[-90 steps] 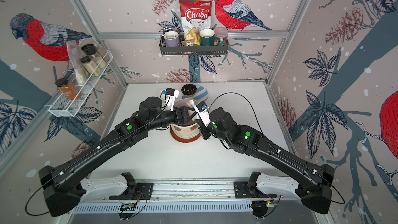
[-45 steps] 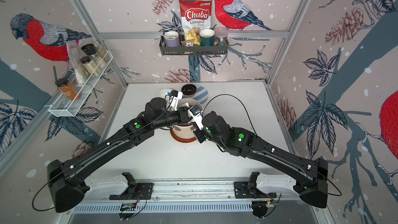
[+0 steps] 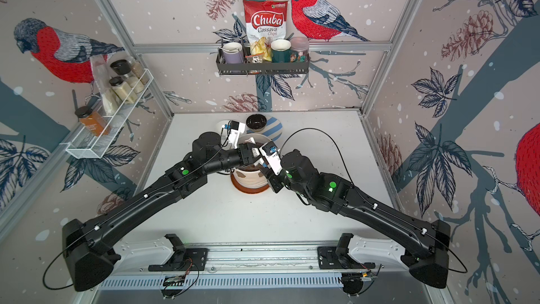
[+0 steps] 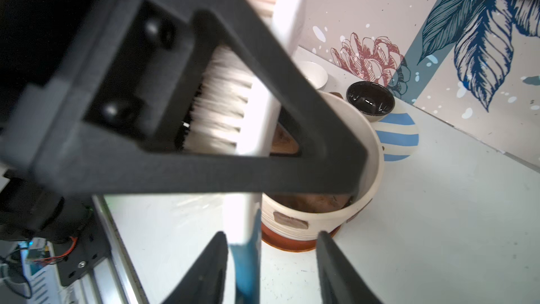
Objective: Scrub the dried mud off the ceramic pot
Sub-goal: Pick up the brush from the center of the board.
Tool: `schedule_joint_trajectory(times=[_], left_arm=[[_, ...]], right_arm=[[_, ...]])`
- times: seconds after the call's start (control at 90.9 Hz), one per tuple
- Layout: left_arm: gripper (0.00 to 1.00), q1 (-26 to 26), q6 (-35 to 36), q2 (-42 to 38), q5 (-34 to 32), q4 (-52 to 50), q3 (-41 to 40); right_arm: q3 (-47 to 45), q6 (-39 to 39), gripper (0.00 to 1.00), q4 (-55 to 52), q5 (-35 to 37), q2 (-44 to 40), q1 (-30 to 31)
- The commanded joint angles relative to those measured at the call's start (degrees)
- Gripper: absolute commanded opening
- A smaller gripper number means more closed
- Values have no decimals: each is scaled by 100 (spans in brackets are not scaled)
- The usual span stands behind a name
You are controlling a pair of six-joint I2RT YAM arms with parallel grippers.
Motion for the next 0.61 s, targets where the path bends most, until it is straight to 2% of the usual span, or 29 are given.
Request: schedule_joint_trajectory(times=[0.0,0.121,0.198,0.44,0.594], left_arm=[[0,77,38,-96,119,291,-3],[0,159,233,-169,380,473,-76],[0,192,264,-189,599,688,-109],[0,194,133,-210,1431,1616,-256],[0,189,115,-226,1789,2005,-379]], right_arm=[[-65,264,69,-15,-1256,-228,-364],[-251,820,86,165,-3354,-567,-1058],[-407,1220,92,427,-4166,-713,-1303],[-544,1541,92,712,-4502,-622,-1339],[-627,2018,84,1317,-5209,-422,-1362]])
